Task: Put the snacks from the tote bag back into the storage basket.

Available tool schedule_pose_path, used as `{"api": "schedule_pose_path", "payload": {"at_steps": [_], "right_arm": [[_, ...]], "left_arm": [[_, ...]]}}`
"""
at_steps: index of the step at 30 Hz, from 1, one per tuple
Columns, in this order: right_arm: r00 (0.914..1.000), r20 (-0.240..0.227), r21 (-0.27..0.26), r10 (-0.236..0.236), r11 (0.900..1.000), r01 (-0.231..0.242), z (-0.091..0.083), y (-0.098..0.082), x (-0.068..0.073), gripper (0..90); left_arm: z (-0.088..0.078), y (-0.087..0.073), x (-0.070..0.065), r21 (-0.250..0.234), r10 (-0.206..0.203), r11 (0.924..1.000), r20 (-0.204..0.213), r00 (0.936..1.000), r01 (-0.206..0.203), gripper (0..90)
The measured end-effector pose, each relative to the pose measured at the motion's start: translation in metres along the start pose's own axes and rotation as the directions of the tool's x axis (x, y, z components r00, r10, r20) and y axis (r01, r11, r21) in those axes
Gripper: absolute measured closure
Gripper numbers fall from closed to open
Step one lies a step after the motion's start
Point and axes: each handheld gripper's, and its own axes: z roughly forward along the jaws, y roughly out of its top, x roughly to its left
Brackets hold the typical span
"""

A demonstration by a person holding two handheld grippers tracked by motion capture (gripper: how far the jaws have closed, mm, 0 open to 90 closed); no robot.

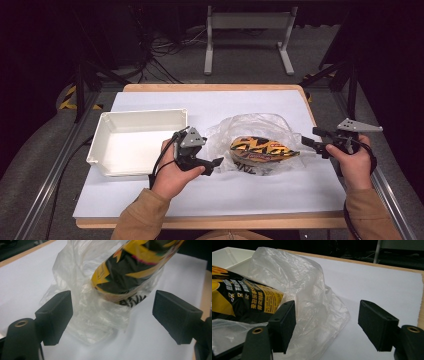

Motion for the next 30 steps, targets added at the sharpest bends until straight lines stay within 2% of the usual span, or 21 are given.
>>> {"api": "schedule_pose_path", "payload": {"at_steps": [4,6,9,12,17,22,27,30], "right_arm": [[0.9998,-0.009,-0.009,0.015,1.0,-0.015,-0.002,0.0,-0.001,30.5],[0.9998,-0.009,-0.01,0.019,1.0,-0.019,-0.002,0.0,-0.001,30.5],[0.9998,-0.012,-0.017,0.017,1.0,-0.017,-0.003,0.001,0.0,30.0],[0.9997,-0.011,-0.015,0.023,1.0,-0.023,-0.003,0.001,0.0,29.7],[0.9993,-0.006,-0.015,0.036,0.999,-0.036,-0.001,0.0,-0.001,28.9],[0.9991,-0.013,-0.02,0.039,0.999,-0.04,-0.002,0.0,-0.002,28.2],[0.9989,-0.018,-0.026,0.044,0.999,-0.045,-0.002,0.001,-0.002,27.9],[0.9986,-0.019,-0.026,0.049,0.998,-0.049,-0.003,0.0,-0.003,27.9]], "left_arm": [[-0.003,0.007,-0.007,-0.03,0.044,0.9986,0.032,0.9985,-0.043,15.2],[-0.002,0.009,-0.01,-0.042,0.05,0.998,0.047,0.9977,-0.048,14.5],[0.002,0.012,-0.012,-0.063,0.071,0.9957,0.036,0.9968,-0.068,12.6],[0.006,0.014,-0.012,-0.075,0.075,0.9946,0.044,0.9962,-0.072,11.3],[0.013,0.017,-0.014,-0.107,0.119,0.9881,0.076,0.99,-0.11,9.9],[0.024,0.022,-0.016,-0.14,0.14,0.9822,0.102,0.9849,-0.126,9.4],[0.035,0.025,-0.018,-0.162,0.132,0.9807,0.133,0.9824,-0.11,9.4],[0.042,0.026,-0.018,-0.18,0.139,0.9774,0.154,0.9782,-0.111,9.7]]}}
